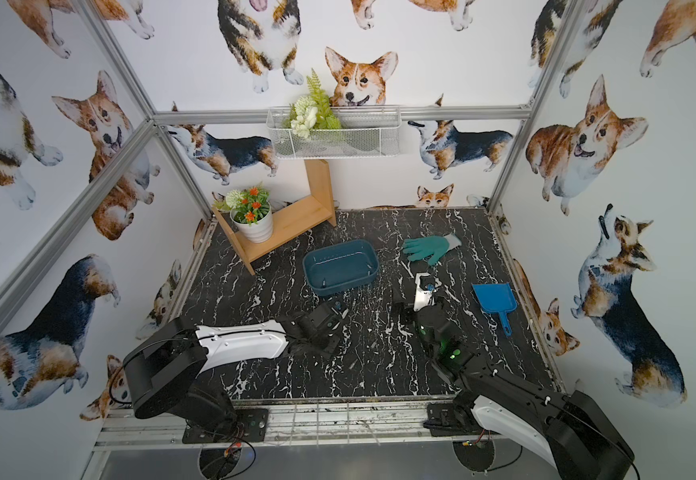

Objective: Put the bit on the desktop into the storage box
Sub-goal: Pick up the screwdriver bit from the center of the board.

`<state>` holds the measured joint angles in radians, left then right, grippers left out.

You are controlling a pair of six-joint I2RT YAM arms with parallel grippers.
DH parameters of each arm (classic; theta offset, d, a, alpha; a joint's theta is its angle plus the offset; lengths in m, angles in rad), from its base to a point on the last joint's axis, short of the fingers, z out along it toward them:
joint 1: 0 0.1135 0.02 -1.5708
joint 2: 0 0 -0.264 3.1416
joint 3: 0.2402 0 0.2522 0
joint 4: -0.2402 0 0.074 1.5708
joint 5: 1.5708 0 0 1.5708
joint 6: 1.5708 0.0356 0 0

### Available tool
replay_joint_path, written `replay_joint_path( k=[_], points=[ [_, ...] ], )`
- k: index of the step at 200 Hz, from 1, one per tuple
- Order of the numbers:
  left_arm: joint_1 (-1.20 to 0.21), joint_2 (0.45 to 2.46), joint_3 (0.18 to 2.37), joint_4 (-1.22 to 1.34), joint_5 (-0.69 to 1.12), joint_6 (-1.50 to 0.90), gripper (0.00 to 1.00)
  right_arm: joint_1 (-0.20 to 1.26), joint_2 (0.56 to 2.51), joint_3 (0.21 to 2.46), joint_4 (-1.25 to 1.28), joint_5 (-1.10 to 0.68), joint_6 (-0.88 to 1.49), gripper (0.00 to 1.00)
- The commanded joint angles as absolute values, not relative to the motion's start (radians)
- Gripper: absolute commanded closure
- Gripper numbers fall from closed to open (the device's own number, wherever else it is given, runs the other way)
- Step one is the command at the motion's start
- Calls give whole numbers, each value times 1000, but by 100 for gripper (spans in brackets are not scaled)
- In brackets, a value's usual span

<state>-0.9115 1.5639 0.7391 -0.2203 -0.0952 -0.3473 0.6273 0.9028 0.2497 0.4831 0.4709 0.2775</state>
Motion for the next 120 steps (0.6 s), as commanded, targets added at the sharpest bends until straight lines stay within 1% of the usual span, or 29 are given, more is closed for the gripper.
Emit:
replay_joint_path(
  k=[1,73,120],
  points=[
    [-912,1557,736,-233,-97,-362,71,626,899,249,512,479,273,0],
    [-913,1572,736,-219,-97,-360,81,627,896,249,511,483,272,0],
    [-912,1537,746,-208,-155,-380,84,626,893,247,509,483,272,0]
  ],
)
